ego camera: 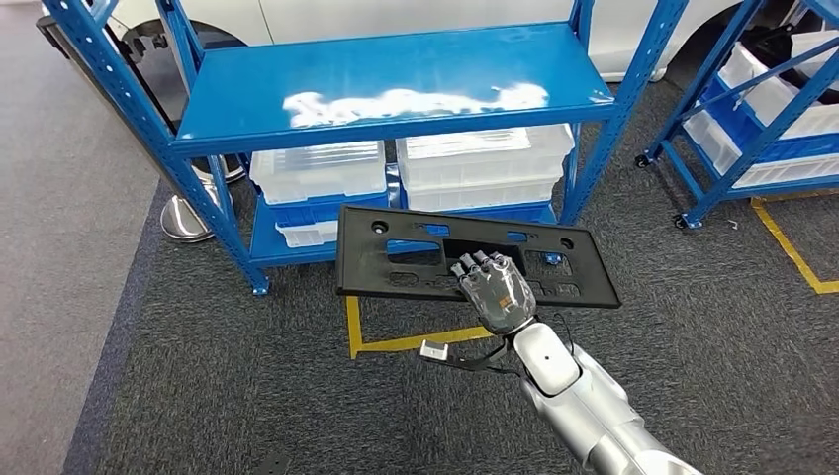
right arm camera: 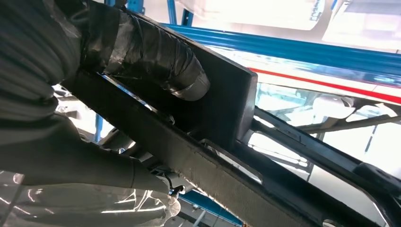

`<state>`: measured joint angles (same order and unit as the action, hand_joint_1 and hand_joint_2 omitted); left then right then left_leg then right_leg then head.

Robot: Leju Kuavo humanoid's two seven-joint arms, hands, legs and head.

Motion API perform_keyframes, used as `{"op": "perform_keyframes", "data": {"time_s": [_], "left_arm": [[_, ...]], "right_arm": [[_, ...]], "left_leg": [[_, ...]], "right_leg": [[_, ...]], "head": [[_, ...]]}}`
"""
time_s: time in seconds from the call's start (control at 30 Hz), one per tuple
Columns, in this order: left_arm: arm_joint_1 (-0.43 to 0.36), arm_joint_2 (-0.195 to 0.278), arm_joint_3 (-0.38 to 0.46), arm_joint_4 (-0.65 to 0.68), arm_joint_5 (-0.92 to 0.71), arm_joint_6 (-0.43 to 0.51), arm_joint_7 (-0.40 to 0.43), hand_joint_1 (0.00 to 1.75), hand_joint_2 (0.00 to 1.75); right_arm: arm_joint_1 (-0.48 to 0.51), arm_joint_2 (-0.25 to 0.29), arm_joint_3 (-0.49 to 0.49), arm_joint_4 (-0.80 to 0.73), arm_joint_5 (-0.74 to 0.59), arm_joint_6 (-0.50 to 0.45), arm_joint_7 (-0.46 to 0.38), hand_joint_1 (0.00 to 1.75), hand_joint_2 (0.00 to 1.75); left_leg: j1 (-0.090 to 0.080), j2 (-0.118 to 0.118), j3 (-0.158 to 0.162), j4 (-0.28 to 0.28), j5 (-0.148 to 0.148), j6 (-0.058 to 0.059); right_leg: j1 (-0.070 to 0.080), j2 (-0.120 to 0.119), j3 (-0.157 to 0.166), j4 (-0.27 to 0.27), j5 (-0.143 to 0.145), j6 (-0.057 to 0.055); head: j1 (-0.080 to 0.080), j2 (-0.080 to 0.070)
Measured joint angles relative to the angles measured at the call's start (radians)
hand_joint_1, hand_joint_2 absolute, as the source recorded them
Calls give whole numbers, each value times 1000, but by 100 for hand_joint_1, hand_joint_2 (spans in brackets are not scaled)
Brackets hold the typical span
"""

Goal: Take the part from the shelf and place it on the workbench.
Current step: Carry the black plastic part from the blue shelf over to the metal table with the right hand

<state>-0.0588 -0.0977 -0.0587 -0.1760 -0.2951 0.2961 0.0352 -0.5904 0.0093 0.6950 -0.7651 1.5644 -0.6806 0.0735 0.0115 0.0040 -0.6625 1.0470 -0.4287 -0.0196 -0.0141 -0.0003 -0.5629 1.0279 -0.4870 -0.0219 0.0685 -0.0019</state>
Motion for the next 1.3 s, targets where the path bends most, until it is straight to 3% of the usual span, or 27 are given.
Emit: {"op": "perform_keyframes", "data": {"time_s": [0.1,0.13,0.17,0.2,0.27,0.33,0.37,0.43,0.47,0.5,0.53,0.6,0.63,0.67,0.7,0.77,0.83,0.9,0.97,1.0,1.07,1.1,1.13,1.17,1.23,1.27,1.3], "left_arm": [[2,2,0,0,1,1,0,0,175],[1,2,0,0,1,1,0,0,175],[1,2,0,0,1,1,0,0,175],[1,3,0,0,1,1,0,0,175],[0,5,0,0,1,1,0,0,175],[-2,8,0,0,1,1,1,0,175],[-2,9,1,0,2,1,0,0,175],[-2,10,1,0,2,1,0,0,175],[-3,9,1,0,2,1,0,0,175],[-3,8,1,0,2,1,0,0,175],[-3,8,1,0,2,1,0,0,175],[-4,8,1,0,2,1,0,0,175],[-4,8,1,0,2,1,0,0,175],[-4,7,1,0,1,1,0,0,175],[-4,6,1,0,1,1,0,0,175],[-4,4,1,0,0,1,-1,0,175],[-5,2,1,0,0,1,-3,0,175],[-5,1,1,0,-1,1,-6,0,175],[-2,0,3,0,-1,1,-7,0,175],[-1,0,4,0,-1,1,-8,0,175],[0,0,6,0,-1,0,-9,0,175],[0,0,7,0,-1,-1,-10,0,175],[-1,0,7,0,-1,-1,-12,0,175],[-3,-1,8,0,-1,-1,-13,0,175],[-5,-1,8,0,-1,-1,-14,0,175],[-6,-1,8,0,-2,-1,-16,0,175],[-7,0,9,0,-4,-1,-17,0,175]], "right_arm": [[-4,6,0,4,0,0,-3,175,175],[-4,7,0,6,0,0,-4,175,175],[-4,7,0,9,0,0,-4,175,175],[-4,7,-1,12,0,0,-6,175,175],[-5,8,-1,15,0,0,-8,175,175],[-8,9,-2,16,0,0,-8,175,175],[-9,10,-3,17,0,0,-8,175,175],[-10,11,-4,19,0,0,-8,175,175],[-11,11,-4,19,0,0,-7,175,175],[-12,11,-4,20,0,0,-6,175,175],[-13,10,-4,20,0,0,-4,175,175],[-15,10,-6,21,0,0,-2,175,175],[-16,10,-6,23,0,0,0,175,175],[-16,9,-6,25,0,0,4,175,175],[-17,9,-6,27,0,0,8,175,175],[-23,9,-6,29,0,0,21,175,175],[-34,8,-5,30,0,0,35,175,175],[-44,7,0,31,0,0,47,175,175],[-47,5,7,35,0,0,54,175,175],[-47,5,11,37,1,0,55,175,175],[-48,4,16,40,1,0,55,175,175],[-49,4,17,42,1,0,55,175,175],[-50,4,17,43,1,0,55,175,175],[-50,4,17,45,1,0,55,175,175],[-50,4,18,48,1,0,54,175,175],[-50,3,18,48,0,0,52,175,175],[-50,3,18,49,0,0,49,175,175]], "left_leg": [[2,0,-47,170,-134,-11],[2,0,-57,229,-158,-13],[1,0,-53,261,-160,-13],[1,0,-32,255,-142,-11],[0,-1,54,146,-90,-2],[-5,-2,138,14,-82,9],[-8,-2,157,-22,-87,14],[-9,-2,160,-47,-77,22],[-7,0,153,-53,-64,29],[-4,3,145,-59,-50,39],[0,5,134,-64,-37,47],[-1,8,106,-60,-16,56],[-1,8,89,-55,-7,56],[-1,8,72,-49,2,54],[0,8,54,-42,11,52],[2,8,21,-25,24,46],[1,7,-4,-10,37,33],[-1,6,-15,-10,57,20],[1,6,-25,-17,70,7],[3,5,-34,-7,50,1],[6,4,-59,67,-46,-6],[7,4,-72,130,-100,-8],[7,4,-80,194,-135,-10],[7,4,-81,247,-144,-11],[6,4,-44,272,-92,-6],[5,4,-4,238,-60,0],[2,3,52,175,-52,8]], "right_leg": [[2,-5,-30,0,26,-17],[4,-6,-42,2,34,-18],[6,-7,-53,5,41,-19],[7,-8,-65,9,48,-18],[9,-8,-86,17,59,-16],[11,-8,-100,23,72,-9],[11,-9,-103,21,81,-4],[10,-9,-108,12,99,8],[11,-6,-112,12,95,13],[11,-4,-119,26,72,18],[10,-1,-129,57,31,23],[6,1,-153,173,-70,30],[3,0,-162,234,-97,34],[0,0,-161,278,-100,38],[-3,0,-148,294,-79,42],[-11,0,-76,224,-26,46],[-10,2,14,91,-36,44],[-3,4,49,18,-60,35],[-3,2,34,10,-43,19],[-3,0,22,9,-30,8],[-5,-4,-6,7,-2,-9],[-3,-4,-22,7,11,-14],[0,-5,-38,8,24,-15],[2,-5,-55,10,36,-16],[6,-6,-90,14,58,-15],[8,-6,-106,16,69,-13],[10,-5,-119,19,79,-10]], "head": [[0,0],[0,0],[0,0],[-1,0],[-1,0],[-1,0],[0,0],[0,0],[0,0],[1,0],[1,0],[2,0],[2,0],[2,0],[2,0],[2,0],[1,0],[1,0],[1,0],[0,0],[0,0],[0,0],[0,0],[0,0],[0,0],[0,0],[0,0]]}}
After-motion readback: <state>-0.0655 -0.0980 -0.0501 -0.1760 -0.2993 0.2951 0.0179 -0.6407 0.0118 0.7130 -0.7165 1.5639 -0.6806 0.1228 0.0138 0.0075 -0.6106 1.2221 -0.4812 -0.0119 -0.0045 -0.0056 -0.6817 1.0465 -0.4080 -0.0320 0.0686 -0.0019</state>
